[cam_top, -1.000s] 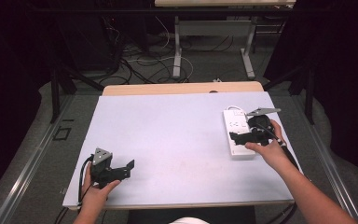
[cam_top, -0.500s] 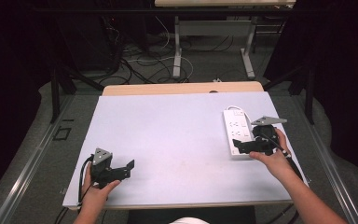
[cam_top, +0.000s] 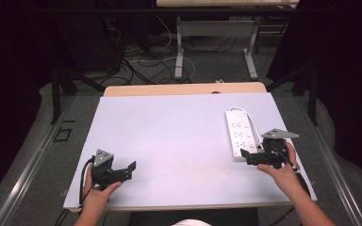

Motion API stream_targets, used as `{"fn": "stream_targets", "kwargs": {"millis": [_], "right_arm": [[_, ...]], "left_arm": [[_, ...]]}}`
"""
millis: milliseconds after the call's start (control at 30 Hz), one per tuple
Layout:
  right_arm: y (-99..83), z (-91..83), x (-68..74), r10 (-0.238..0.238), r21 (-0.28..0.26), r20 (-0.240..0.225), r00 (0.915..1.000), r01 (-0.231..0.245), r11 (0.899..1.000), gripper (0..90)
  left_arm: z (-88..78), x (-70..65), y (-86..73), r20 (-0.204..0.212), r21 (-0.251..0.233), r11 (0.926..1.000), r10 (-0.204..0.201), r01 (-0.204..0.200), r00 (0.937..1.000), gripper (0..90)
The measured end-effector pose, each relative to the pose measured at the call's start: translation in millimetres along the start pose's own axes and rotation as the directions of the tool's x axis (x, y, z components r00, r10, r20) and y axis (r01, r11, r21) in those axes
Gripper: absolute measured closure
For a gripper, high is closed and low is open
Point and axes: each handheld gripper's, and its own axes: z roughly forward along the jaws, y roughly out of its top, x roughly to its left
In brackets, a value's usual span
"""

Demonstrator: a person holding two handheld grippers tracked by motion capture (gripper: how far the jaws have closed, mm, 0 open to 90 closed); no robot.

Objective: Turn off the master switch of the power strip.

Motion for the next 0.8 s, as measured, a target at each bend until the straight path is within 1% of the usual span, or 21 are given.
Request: {"fn": "stream_targets", "kwargs": {"millis": [67,167,233,333,567,700,800], "right_arm": [[-4.3,-1.7,-1.2,-0.003,-0.008,0.002,1.0000,0.003,1.000,0.0],[-9.8,-4.6,-2.2,0.003,-0.020,0.019,0.9998,-0.003,1.000,0.0],[-12.5,-7.5,-3.7,0.010,-0.020,0.011,0.9999,-0.010,1.000,0.0],[-16.8,-10.4,-6.0,0.013,-0.024,0.020,0.9997,-0.013,1.000,0.0],[-26.6,-15.0,-11.0,0.061,-0.052,0.022,0.9979,-0.060,0.997,0.0],[-33.0,-17.4,-14.0,0.050,-0.059,0.041,0.9979,-0.048,0.997,0.0],[-37.8,-19.1,-15.3,0.073,-0.070,0.044,0.9964,-0.069,0.995,0.0]], "left_arm": [[0.0,0.1,0.0,0.000,0.000,1.0000,0.001,-0.001,1.0000,4.7],[0.1,0.2,-0.1,0.000,0.001,1.0000,0.000,0.000,1.0000,4.7],[0.2,0.1,-0.1,-0.002,0.000,1.0000,0.001,-0.001,1.0000,4.7],[0.1,0.0,-0.1,-0.002,0.000,1.0000,0.001,-0.001,1.0000,4.7],[0.0,0.3,-0.1,-0.002,-0.002,1.0000,0.002,-0.002,1.0000,4.7],[-0.2,0.5,-0.1,-0.002,-0.001,1.0000,0.004,-0.004,1.0000,4.7],[-0.4,0.6,-0.2,-0.003,0.000,1.0000,0.002,-0.002,1.0000,4.7]]}}
